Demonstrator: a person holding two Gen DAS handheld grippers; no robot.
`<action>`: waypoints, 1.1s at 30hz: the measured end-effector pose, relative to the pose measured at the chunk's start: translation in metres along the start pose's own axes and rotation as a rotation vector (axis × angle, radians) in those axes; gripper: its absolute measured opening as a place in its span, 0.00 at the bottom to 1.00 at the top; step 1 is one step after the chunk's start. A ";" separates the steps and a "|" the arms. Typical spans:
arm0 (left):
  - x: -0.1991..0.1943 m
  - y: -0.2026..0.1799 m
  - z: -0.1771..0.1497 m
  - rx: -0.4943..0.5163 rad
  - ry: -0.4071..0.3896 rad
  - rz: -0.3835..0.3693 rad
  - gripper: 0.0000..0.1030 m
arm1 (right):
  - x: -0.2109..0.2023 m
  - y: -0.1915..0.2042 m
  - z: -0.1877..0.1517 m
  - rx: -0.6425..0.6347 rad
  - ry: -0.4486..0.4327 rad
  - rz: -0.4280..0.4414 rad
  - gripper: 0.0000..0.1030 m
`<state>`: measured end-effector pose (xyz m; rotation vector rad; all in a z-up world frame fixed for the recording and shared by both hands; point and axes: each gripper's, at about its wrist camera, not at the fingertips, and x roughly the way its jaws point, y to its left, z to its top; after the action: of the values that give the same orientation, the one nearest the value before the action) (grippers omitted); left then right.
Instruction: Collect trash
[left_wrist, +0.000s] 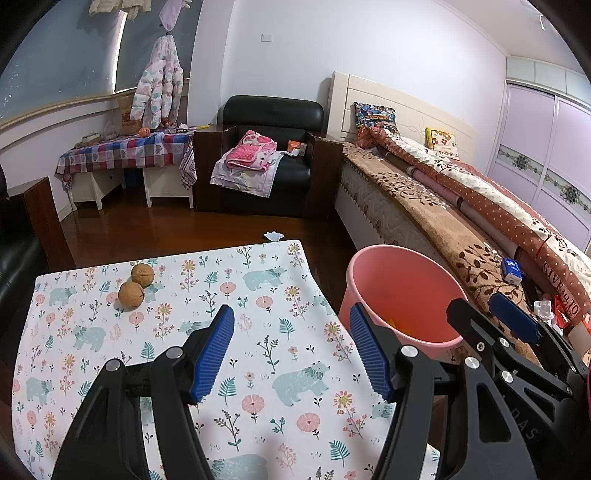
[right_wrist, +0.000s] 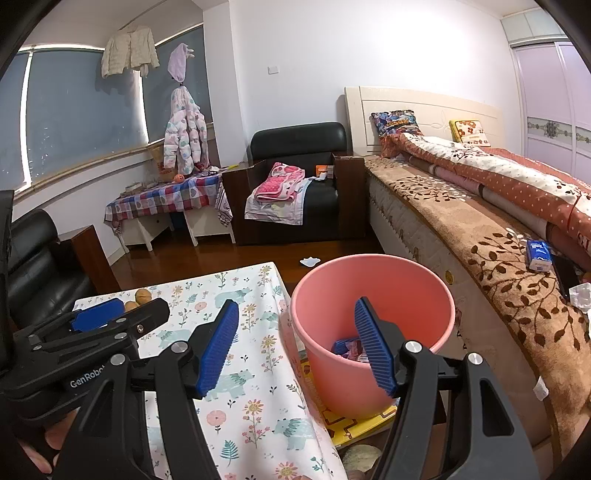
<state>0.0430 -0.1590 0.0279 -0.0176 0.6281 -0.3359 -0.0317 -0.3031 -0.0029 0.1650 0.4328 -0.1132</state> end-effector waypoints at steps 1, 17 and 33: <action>0.000 0.000 0.000 0.000 0.000 0.000 0.62 | 0.000 0.000 0.000 0.000 0.000 0.001 0.64; 0.000 -0.001 0.000 0.001 0.003 -0.001 0.62 | 0.001 0.002 -0.002 0.004 0.005 0.007 0.64; 0.001 -0.002 0.000 0.000 0.005 -0.002 0.62 | 0.001 0.002 -0.003 0.001 0.011 0.004 0.64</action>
<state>0.0431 -0.1606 0.0280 -0.0173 0.6330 -0.3376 -0.0312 -0.3010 -0.0057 0.1674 0.4432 -0.1086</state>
